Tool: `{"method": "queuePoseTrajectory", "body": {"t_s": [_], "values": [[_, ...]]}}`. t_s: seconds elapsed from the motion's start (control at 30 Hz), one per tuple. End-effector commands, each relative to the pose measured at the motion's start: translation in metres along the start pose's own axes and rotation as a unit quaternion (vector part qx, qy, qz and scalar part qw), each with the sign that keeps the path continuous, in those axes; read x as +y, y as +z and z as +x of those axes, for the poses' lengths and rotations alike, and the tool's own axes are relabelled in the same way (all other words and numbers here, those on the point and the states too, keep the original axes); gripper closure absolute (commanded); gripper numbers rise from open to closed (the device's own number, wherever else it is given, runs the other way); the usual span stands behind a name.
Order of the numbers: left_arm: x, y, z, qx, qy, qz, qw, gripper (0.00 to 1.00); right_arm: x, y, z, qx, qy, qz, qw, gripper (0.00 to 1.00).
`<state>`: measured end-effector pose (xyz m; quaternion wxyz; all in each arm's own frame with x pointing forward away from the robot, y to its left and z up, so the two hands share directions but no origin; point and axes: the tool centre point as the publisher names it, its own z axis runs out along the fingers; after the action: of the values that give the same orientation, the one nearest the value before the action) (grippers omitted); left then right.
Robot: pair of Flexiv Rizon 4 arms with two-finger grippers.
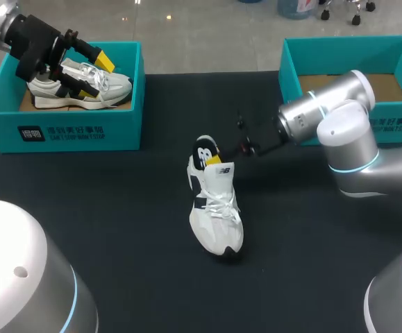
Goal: Take the shoe out of the shoebox, open the shoe tongue, remove and reinsert the insole, then place the shoe into the shoebox
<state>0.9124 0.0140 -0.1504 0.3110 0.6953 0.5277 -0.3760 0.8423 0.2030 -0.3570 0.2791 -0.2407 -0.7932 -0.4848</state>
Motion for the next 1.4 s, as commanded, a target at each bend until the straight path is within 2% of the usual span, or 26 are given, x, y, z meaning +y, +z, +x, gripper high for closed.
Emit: {"method": "queuePoseTrajectory", "body": {"t_s": [0.03,0.1,0.13,0.17,0.2,0.27,0.5,0.6,0.63,0.7,0.73,1.4], "values": [[-0.001,0.000,0.000,0.002,0.000,0.000,1.000,0.00,-0.008,-0.001,0.008,-0.005,0.002,-0.004,1.000,1.00],[-0.001,0.000,0.000,0.002,0.000,0.000,1.000,0.00,-0.007,0.000,0.010,-0.006,0.000,-0.003,1.000,1.00],[-0.001,0.000,0.000,0.002,0.000,0.000,1.000,0.00,-0.005,0.000,0.010,-0.007,-0.003,-0.003,1.000,0.96],[-0.001,0.000,0.000,0.002,0.000,0.000,1.000,0.00,-0.002,0.000,0.011,-0.009,-0.008,-0.003,1.000,0.75],[-0.001,0.000,0.000,0.002,0.000,0.000,1.000,0.00,0.001,0.000,0.011,-0.011,-0.013,-0.004,1.000,0.67],[-0.001,0.000,0.000,0.002,0.000,0.000,1.000,0.00,0.009,0.000,0.013,-0.012,-0.026,-0.004,1.000,0.58],[-0.001,0.000,0.000,0.002,0.000,0.000,1.000,0.00,0.028,0.002,0.015,-0.009,-0.050,0.005,0.999,0.53],[-0.001,0.000,0.000,0.002,0.000,0.000,1.000,0.00,0.034,0.001,0.012,-0.011,-0.056,0.007,0.998,0.57],[-0.001,0.000,0.000,0.002,0.000,0.000,1.000,0.00,0.035,0.001,0.011,-0.013,-0.057,0.007,0.998,0.63],[-0.001,0.000,0.000,0.002,0.000,0.000,1.000,0.00,0.037,0.001,0.010,-0.014,-0.058,0.007,0.998,0.80],[-0.001,0.000,0.000,0.002,0.000,0.000,1.000,0.00,0.036,0.001,0.009,-0.014,-0.058,0.007,0.998,1.00],[-0.001,0.000,0.000,0.002,0.000,0.000,1.000,0.00,0.009,0.011,0.008,-0.007,-0.025,0.025,0.999,1.00]]}}
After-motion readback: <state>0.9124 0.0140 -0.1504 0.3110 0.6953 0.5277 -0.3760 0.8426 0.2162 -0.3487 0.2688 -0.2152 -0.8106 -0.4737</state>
